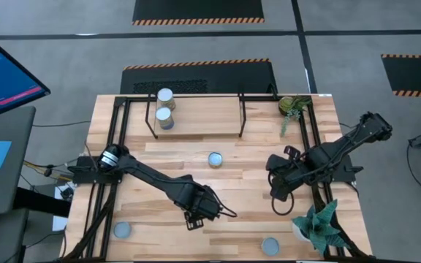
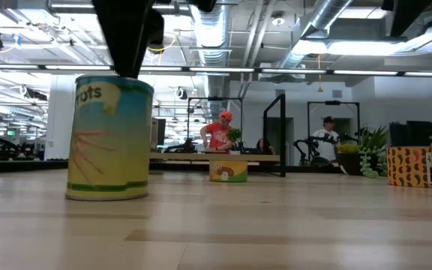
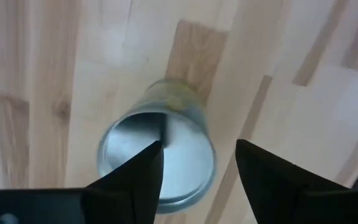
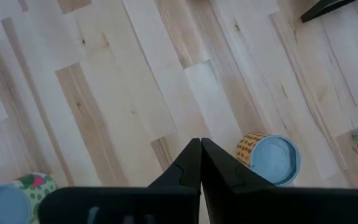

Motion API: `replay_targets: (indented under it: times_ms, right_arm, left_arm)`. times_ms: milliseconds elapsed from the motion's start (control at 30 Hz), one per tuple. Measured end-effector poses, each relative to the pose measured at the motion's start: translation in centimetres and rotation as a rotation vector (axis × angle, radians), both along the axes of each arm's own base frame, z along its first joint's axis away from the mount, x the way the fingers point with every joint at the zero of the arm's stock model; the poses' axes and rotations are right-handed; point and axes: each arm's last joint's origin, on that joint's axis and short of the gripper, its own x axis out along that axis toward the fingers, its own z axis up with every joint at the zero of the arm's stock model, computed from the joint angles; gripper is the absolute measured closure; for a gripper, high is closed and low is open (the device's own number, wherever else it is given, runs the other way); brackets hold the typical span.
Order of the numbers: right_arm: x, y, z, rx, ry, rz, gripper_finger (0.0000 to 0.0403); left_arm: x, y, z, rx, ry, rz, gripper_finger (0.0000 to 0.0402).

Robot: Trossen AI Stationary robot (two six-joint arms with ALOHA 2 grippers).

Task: Pick and place cans onto a shelf
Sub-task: Put the canned carrots on the shelf

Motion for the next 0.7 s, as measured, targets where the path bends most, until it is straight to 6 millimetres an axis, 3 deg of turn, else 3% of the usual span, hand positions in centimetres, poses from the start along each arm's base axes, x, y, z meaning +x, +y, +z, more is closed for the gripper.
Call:
replay_targets:
  times_ms: [500,700]
  right_arm:
    - [0.0,0.0,0.0,0.000,0.000,-0.001,0.0377]
    - [0.0,0.0,0.0,0.000,0.000,0.000,0.0377]
  left_arm:
    - [-0.6,-0.2,-1.7,0.038,0.000,0.051,0.0214]
    - [-0.7,-0.4,-1.8,0.058,-0.007,0.052,0.0265]
